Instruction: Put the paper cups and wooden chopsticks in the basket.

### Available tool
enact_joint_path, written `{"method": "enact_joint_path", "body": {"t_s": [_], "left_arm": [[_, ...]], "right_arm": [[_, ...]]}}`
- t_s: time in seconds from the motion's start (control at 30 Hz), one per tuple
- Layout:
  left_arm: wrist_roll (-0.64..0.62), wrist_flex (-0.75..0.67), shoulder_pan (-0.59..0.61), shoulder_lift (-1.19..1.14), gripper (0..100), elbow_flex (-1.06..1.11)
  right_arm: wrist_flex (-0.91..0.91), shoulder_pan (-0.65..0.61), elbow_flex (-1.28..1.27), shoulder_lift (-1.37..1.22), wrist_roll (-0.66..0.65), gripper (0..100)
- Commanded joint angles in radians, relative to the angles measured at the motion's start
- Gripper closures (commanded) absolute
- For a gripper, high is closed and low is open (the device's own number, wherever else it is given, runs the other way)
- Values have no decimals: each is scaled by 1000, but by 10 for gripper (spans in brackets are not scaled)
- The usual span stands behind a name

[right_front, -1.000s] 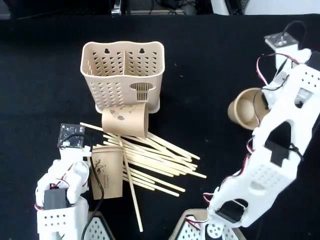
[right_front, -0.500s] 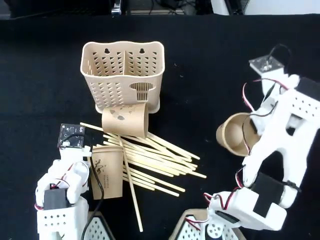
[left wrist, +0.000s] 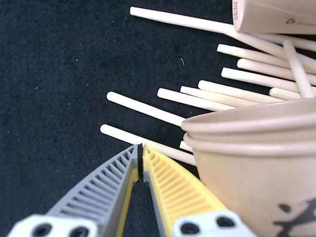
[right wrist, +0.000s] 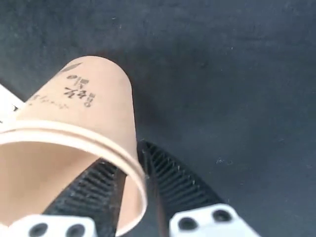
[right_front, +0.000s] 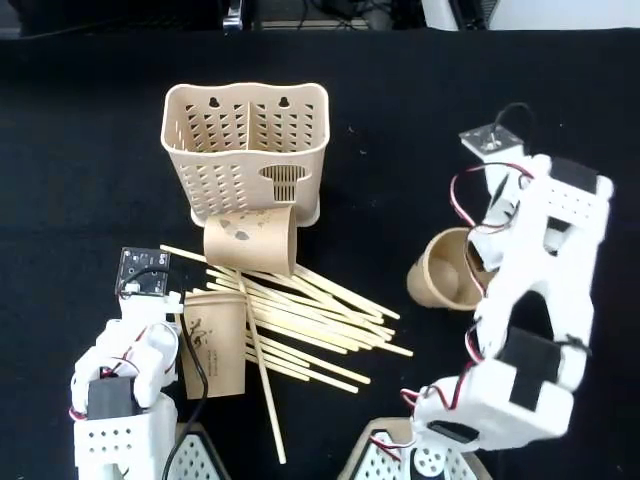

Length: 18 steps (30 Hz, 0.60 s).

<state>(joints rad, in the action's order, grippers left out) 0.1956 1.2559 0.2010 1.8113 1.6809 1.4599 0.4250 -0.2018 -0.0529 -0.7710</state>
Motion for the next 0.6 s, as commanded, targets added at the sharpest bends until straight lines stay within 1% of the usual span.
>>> {"method": "enact_joint_path", "body": {"t_s": [0.0, 0.07, 0.23, 0.37, 0.57], "left_arm": [[8, 18, -4, 11, 970, 16], [8, 18, -4, 11, 970, 16], [8, 18, -4, 11, 970, 16], [8, 18, -5, 11, 970, 16], [8, 18, -4, 11, 970, 16]], "right_arm": [[2, -20, 102, -42, 54, 894], [5, -20, 130, -50, 55, 838], [18, -28, 137, -31, -17, 879], [32, -44, 134, 50, -15, 877], [43, -110, 131, 282, 2, 877]]}}
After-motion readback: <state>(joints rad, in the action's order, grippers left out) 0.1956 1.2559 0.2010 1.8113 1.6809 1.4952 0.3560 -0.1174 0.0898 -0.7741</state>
